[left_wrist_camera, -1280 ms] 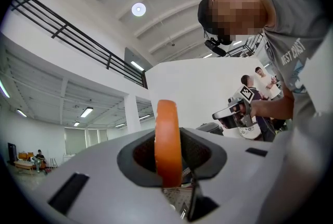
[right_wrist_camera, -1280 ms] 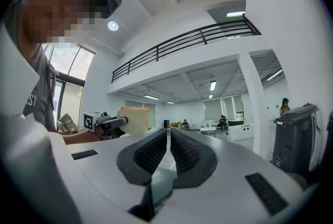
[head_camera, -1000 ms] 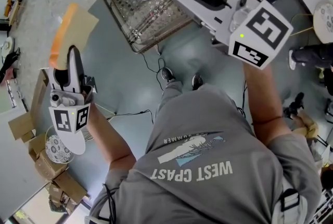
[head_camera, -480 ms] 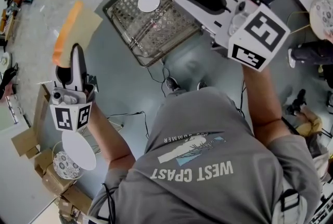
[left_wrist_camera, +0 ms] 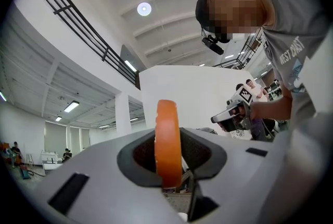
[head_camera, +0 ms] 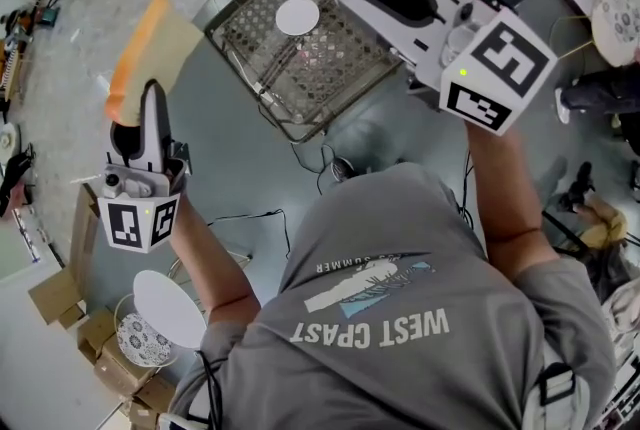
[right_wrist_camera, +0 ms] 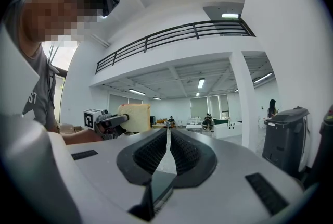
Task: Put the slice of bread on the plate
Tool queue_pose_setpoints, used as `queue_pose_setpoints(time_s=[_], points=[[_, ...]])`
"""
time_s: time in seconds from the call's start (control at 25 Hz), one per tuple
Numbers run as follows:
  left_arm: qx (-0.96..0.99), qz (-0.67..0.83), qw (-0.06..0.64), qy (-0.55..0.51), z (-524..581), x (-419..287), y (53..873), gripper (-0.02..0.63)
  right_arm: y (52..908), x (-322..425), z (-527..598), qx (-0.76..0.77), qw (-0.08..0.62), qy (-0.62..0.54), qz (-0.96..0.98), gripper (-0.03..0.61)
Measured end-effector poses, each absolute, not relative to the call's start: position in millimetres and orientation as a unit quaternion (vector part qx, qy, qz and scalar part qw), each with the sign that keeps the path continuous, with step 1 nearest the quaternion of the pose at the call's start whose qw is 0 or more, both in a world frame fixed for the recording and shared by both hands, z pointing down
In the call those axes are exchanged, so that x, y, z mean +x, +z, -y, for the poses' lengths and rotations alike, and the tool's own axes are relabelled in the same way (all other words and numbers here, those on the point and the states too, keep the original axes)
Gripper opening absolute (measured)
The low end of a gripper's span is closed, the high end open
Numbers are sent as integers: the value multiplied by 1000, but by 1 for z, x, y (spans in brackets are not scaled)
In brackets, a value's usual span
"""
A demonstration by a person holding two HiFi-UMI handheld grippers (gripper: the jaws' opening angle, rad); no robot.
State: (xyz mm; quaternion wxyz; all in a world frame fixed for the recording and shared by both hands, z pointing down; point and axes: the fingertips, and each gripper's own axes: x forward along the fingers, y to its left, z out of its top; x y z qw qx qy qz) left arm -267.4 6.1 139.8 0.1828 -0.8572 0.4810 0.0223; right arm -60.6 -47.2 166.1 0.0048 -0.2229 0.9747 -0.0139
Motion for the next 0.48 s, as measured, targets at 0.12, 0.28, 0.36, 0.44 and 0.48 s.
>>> queue_pose_setpoints(time_s=[0.12, 0.28, 0.36, 0.44, 0.48], points=[[-860, -476, 183, 30, -2, -281, 141, 101, 164, -73, 50, -229, 2, -10, -973, 9], [-860, -477, 178, 39, 9, -295, 145, 101, 166, -87, 56, -229, -6, -12, -973, 9], [-860, -478, 172, 40, 16, -297, 150, 101, 168, -90, 62, -227, -10, -14, -974, 9], [-861, -479, 167, 39, 22, -294, 154, 101, 170, -88, 68, -225, -12, -16, -974, 9], [-861, -480, 165, 38, 25, -291, 155, 101, 171, -85, 72, -224, -12, -17, -974, 9]])
